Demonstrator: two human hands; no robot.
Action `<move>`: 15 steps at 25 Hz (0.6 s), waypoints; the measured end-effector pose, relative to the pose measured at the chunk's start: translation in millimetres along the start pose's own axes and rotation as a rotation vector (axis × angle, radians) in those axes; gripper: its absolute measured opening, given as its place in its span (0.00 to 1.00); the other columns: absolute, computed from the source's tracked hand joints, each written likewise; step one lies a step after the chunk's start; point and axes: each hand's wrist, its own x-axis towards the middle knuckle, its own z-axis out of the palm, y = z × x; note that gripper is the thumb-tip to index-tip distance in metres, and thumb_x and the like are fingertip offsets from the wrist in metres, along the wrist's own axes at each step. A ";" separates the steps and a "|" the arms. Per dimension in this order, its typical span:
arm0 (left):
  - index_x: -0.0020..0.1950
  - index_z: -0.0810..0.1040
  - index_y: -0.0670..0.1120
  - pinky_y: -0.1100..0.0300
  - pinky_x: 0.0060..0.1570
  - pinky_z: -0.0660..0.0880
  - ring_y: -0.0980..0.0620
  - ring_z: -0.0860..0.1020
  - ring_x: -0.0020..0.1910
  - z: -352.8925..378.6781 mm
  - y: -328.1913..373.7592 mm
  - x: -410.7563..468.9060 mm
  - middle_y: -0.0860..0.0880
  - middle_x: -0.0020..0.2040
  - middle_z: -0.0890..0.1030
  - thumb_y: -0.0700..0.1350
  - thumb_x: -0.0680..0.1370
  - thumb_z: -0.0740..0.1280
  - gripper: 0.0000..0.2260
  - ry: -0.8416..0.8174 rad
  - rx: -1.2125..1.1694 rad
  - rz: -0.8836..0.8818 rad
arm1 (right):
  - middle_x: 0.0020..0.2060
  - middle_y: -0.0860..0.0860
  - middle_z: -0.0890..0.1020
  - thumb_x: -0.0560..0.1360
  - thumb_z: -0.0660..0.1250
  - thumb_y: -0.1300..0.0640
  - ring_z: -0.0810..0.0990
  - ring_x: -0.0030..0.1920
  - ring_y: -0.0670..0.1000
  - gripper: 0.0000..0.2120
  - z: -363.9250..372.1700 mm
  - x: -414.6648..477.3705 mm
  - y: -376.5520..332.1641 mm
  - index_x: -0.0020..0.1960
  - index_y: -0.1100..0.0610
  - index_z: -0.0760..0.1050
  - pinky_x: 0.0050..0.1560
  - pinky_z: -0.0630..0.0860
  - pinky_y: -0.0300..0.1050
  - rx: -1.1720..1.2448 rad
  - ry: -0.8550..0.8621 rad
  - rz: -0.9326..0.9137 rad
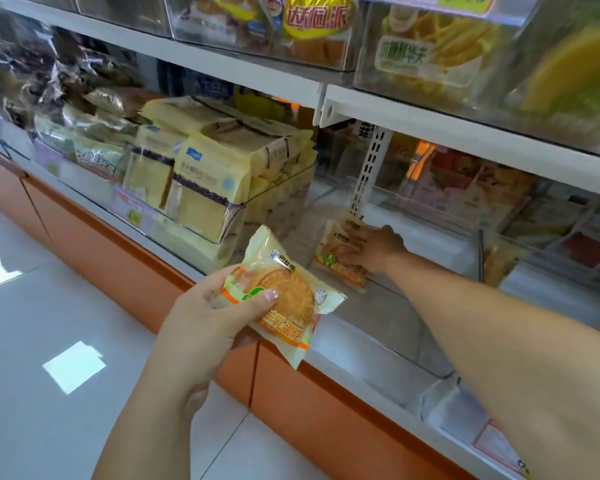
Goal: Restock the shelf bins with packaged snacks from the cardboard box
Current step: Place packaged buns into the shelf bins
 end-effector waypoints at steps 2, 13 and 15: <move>0.56 0.81 0.52 0.51 0.47 0.81 0.47 0.86 0.45 3.1 2.8 -2.7 0.46 0.46 0.87 0.47 0.64 0.76 0.20 -0.019 0.003 -0.008 | 0.71 0.58 0.62 0.73 0.69 0.39 0.64 0.71 0.59 0.38 0.8 -2.3 -1.1 0.77 0.47 0.59 0.70 0.65 0.48 0.091 -0.005 -0.036; 0.57 0.81 0.52 0.57 0.43 0.82 0.51 0.85 0.45 22.3 14.6 -24.9 0.48 0.47 0.87 0.44 0.72 0.75 0.15 -0.083 0.027 0.066 | 0.62 0.40 0.75 0.75 0.59 0.34 0.75 0.61 0.43 0.27 -53.4 -126.4 -27.3 0.70 0.42 0.69 0.58 0.73 0.37 0.492 -0.104 -0.324; 0.58 0.81 0.52 0.60 0.41 0.81 0.51 0.85 0.45 29.9 15.7 -25.1 0.49 0.46 0.86 0.45 0.73 0.74 0.14 -0.097 0.007 0.095 | 0.58 0.37 0.79 0.71 0.64 0.36 0.79 0.57 0.41 0.24 -58.2 -171.2 -24.6 0.66 0.38 0.71 0.57 0.77 0.41 0.646 -0.387 -0.405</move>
